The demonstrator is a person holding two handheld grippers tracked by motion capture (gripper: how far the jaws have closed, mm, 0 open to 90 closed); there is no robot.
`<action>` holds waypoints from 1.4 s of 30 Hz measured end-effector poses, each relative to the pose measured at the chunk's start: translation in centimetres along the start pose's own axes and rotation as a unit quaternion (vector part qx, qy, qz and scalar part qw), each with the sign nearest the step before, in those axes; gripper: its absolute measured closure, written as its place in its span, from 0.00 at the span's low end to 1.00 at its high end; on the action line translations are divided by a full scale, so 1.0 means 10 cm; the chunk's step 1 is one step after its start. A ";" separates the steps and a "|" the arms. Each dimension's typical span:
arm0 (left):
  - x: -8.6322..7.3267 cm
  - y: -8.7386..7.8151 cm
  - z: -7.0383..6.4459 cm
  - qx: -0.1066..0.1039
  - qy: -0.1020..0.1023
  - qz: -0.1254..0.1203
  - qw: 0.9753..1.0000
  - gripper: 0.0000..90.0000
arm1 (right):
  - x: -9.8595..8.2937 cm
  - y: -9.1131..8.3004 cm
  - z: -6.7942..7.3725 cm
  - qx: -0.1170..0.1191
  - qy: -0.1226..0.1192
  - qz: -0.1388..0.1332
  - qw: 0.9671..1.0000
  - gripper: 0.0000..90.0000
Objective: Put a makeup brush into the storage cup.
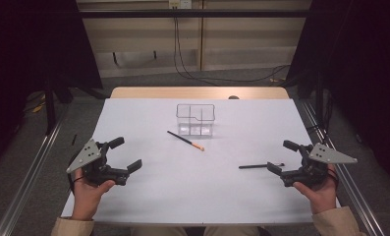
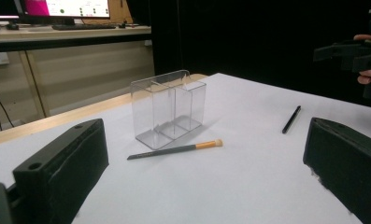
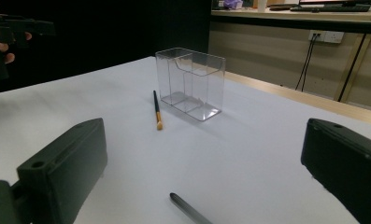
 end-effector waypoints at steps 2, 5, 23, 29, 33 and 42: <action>0.00 0.05 -0.01 -0.005 -0.004 0.000 1.000 0.00 | -0.01 0.02 0.01 0.006 0.000 0.002 1.000 0.00; 0.02 0.13 -0.01 -0.012 -0.006 0.004 1.000 0.00 | -0.01 0.03 0.02 0.009 -0.002 0.003 1.000 0.00; 0.18 0.91 0.01 -0.049 -0.008 0.022 0.999 0.00 | -0.01 0.08 0.03 0.021 -0.003 0.003 1.000 0.00; 0.14 1.08 0.04 -0.047 -0.010 0.039 0.998 0.00 | -0.01 0.08 0.05 0.024 -0.006 0.005 1.000 0.00; 0.12 1.18 0.07 -0.046 -0.013 0.036 0.998 0.00 | -0.02 0.08 0.06 0.025 -0.005 0.004 1.000 0.00; 0.12 1.41 0.10 -0.043 -0.024 0.036 0.998 0.00 | -0.02 0.07 0.05 0.026 -0.005 0.003 1.000 0.00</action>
Point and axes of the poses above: each handheld gripper's, and its own axes: y roughly forward along the jaws, x roughly out of its top, z roughly to its left, the point moved 4 cm from there along y, roughly forward along the jaws, and after that the axes turned 14 degrees about -y, right-handed, at the moved point
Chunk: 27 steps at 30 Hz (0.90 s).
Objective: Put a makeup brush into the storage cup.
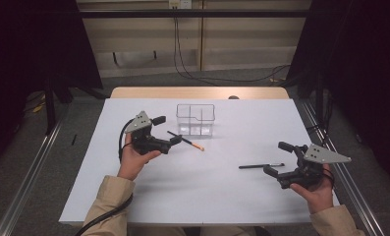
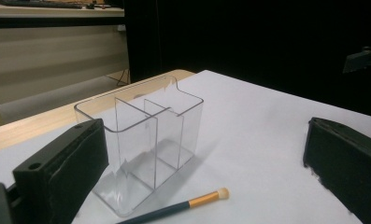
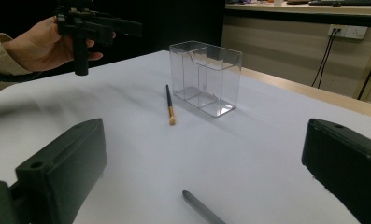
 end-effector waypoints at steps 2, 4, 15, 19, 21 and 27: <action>0.01 0.05 0.00 -0.005 0.003 0.000 1.000 0.00 | 0.00 0.00 0.00 0.000 -0.001 0.001 1.000 0.00; 0.02 0.10 -0.01 -0.007 0.003 -0.003 1.000 0.00 | 0.00 0.00 0.00 0.001 0.000 0.002 1.000 0.00; 0.00 0.33 0.05 -0.008 -0.002 0.001 1.000 0.00 | -0.01 0.00 0.00 0.003 -0.001 0.000 1.000 0.00; -0.01 0.39 0.09 -0.006 0.000 0.007 1.000 0.00 | -0.01 0.00 0.00 0.004 0.001 -0.001 1.000 0.00; -0.01 0.41 0.10 -0.005 -0.002 0.009 1.000 0.00 | -0.01 0.00 0.00 0.005 0.001 0.000 1.000 0.00; -0.01 0.47 0.12 -0.008 0.000 0.016 1.000 0.00 | -0.02 -0.01 0.00 0.004 0.001 0.001 1.000 0.00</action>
Point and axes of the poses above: each handheld gripper's, and its own axes: y roughly forward along the jaws, x roughly out of its top, z roughly to its left, the point moved 4 cm from there along y, roughly forward along the jaws, and after that the axes turned 14 degrees about -y, right-handed, at the moved point
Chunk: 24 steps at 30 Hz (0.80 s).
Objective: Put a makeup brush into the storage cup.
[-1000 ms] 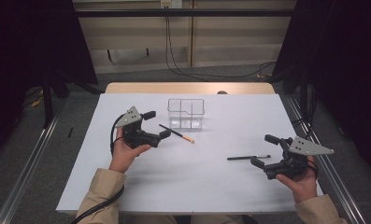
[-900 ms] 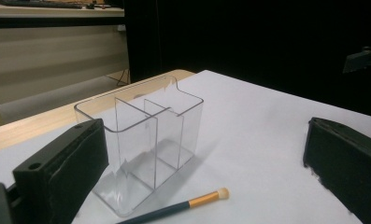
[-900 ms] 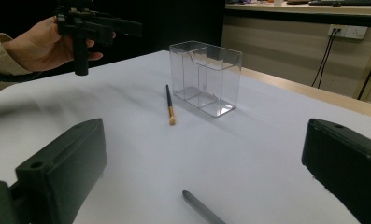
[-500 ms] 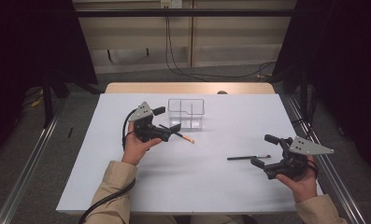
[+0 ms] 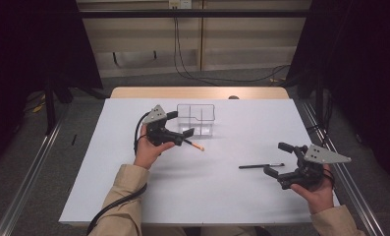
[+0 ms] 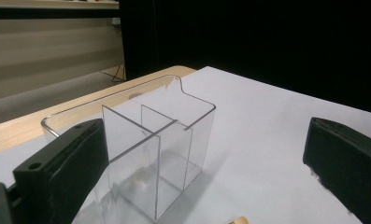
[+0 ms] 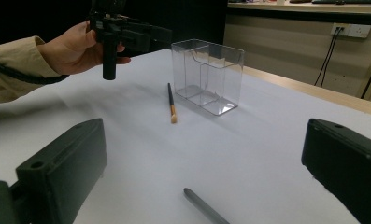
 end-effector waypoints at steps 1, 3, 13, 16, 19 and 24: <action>0.00 0.01 0.00 -0.002 -0.001 0.000 1.000 0.00 | 0.00 0.00 0.00 0.000 0.000 0.000 1.000 0.00; 0.00 0.03 0.00 -0.002 0.001 0.006 1.000 0.00 | 0.00 0.00 0.00 -0.001 0.001 0.000 1.000 0.00; 0.02 0.05 -0.02 -0.007 0.011 0.025 1.000 0.00 | -0.01 0.00 0.00 0.002 0.000 0.002 1.000 0.00; 0.02 0.02 -0.04 -0.010 0.015 0.023 1.000 0.00 | -0.01 0.00 0.00 0.002 0.000 0.002 1.000 0.00; 0.04 0.00 -0.05 -0.012 0.019 0.024 0.999 0.01 | -0.01 0.00 0.00 0.003 0.000 0.002 1.000 0.00; 0.04 -0.01 -0.09 -0.018 0.026 0.035 0.999 0.01 | -0.01 0.00 0.01 0.004 -0.001 0.002 1.000 0.00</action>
Point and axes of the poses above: each handheld gripper's, and its own axes: y roughly forward along the jaws, x roughly out of its top, z roughly to its left, the point moved 4 cm from there along y, roughly forward along the jaws, and after that the axes turned 14 degrees about -y, right-handed, at the moved point
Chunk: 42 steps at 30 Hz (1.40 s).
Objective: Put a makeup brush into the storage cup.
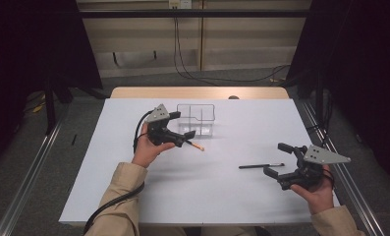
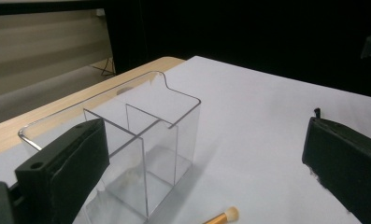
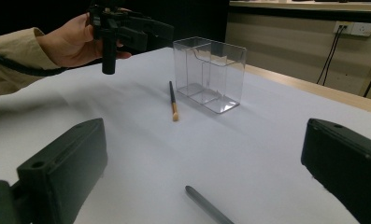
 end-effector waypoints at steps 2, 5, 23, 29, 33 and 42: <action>0.00 0.00 0.00 -0.003 0.001 0.007 1.000 0.01 | 0.00 0.00 0.00 0.001 0.001 0.001 1.000 0.00; -0.01 0.01 -0.01 -0.003 0.003 0.019 1.000 0.01 | 0.00 0.00 0.00 0.002 0.001 0.002 1.000 0.00; -0.08 0.10 -0.05 -0.003 0.025 0.101 0.995 0.01 | -0.01 0.01 0.01 0.005 -0.001 0.004 1.000 0.00; -0.11 0.14 -0.06 -0.009 0.032 0.134 0.990 0.01 | -0.01 0.00 0.00 0.004 0.001 0.003 1.000 0.00; -0.13 0.17 -0.05 -0.011 0.032 0.159 0.987 0.01 | -0.02 0.00 0.00 0.005 0.001 0.004 1.000 0.00; -0.18 0.25 -0.04 -0.013 0.041 0.213 0.976 0.01 | -0.02 0.00 0.00 0.007 0.001 0.006 1.000 0.00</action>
Point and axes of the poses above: each handheld gripper's, and its own axes: y roughly forward along the jaws, x roughly out of its top, z roughly to its left, the point moved 4 cm from there along y, roughly forward along the jaws, and after that the axes turned 14 degrees about -y, right-handed, at the moved point
